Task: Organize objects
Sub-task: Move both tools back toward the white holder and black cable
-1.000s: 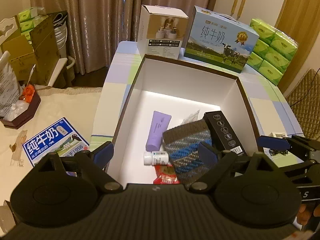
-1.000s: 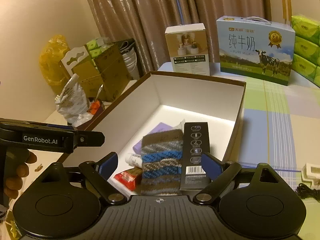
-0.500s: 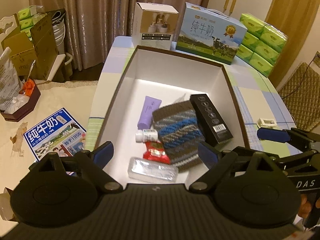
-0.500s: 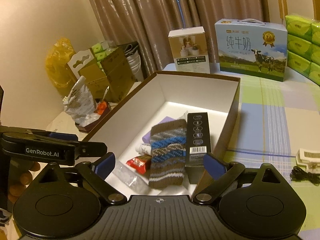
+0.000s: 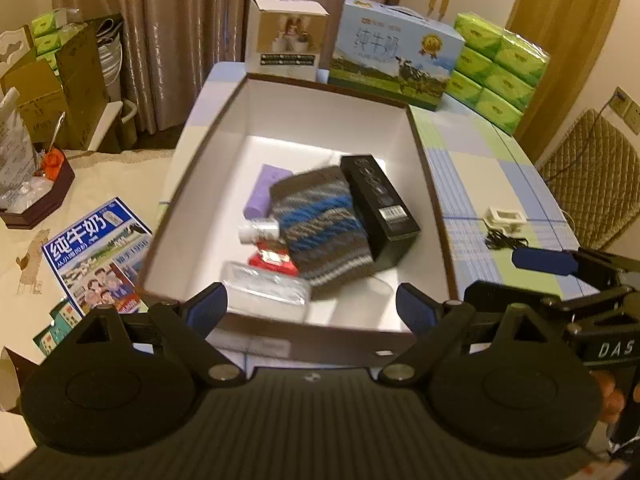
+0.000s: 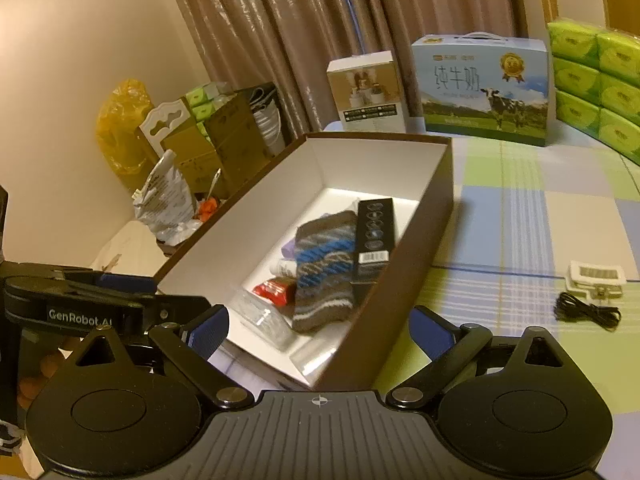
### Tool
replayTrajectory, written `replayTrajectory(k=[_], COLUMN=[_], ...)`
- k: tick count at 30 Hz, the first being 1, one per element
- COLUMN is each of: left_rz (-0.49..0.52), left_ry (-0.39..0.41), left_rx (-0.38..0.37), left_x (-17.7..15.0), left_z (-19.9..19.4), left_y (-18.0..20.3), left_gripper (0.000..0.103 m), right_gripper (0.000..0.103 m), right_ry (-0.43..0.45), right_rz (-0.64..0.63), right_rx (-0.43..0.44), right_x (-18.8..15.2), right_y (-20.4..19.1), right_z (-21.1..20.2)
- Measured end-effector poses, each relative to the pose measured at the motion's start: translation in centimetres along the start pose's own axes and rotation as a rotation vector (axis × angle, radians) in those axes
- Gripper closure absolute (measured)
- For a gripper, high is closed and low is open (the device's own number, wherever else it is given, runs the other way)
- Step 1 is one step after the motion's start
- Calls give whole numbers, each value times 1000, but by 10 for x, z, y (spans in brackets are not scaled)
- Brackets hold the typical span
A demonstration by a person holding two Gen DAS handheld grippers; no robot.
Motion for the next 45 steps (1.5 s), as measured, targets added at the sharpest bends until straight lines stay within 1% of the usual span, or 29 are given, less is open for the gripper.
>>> replayTrajectory(k=[11, 18, 23, 30, 35, 39, 45], left_rz=[16, 27, 37, 68, 91, 108, 114], left_ry=[-37, -66, -80, -90, -87, -79, -76], left_rx=[-24, -43, -72, -118, -144, -149, -136], left_x=[-20, -31, -35, -34, -30, -28, -31], left_z=[-7, -2, 6, 27, 44, 62, 95], left_y=[56, 99, 133, 184, 215, 236, 259], left_gripper=[14, 14, 14, 14, 14, 14, 14], right_gripper=[8, 7, 7, 7, 7, 7, 7], right_ry=[-8, -17, -12, -1, 2, 1, -5], right_rz=[22, 52, 89, 134, 173, 196, 214], right_rx=[-26, -60, -115, -218, -272, -311, -346], right_x=[-7, -11, -11, -12, -15, -18, -25], right_y=[46, 89, 126, 185, 222, 249, 281], right_z=[-40, -66, -85, -109, -120, -122, -115])
Point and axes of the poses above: each gripper's, at about its wrist camera, not at the fingertips, and z roughly the way its jaws point, y to its right, x to its top, the point moved 10 cm from there along z, roughly the way its jaws point, and after that the axes turned 12 degrees about y, right-handed, at the moved point
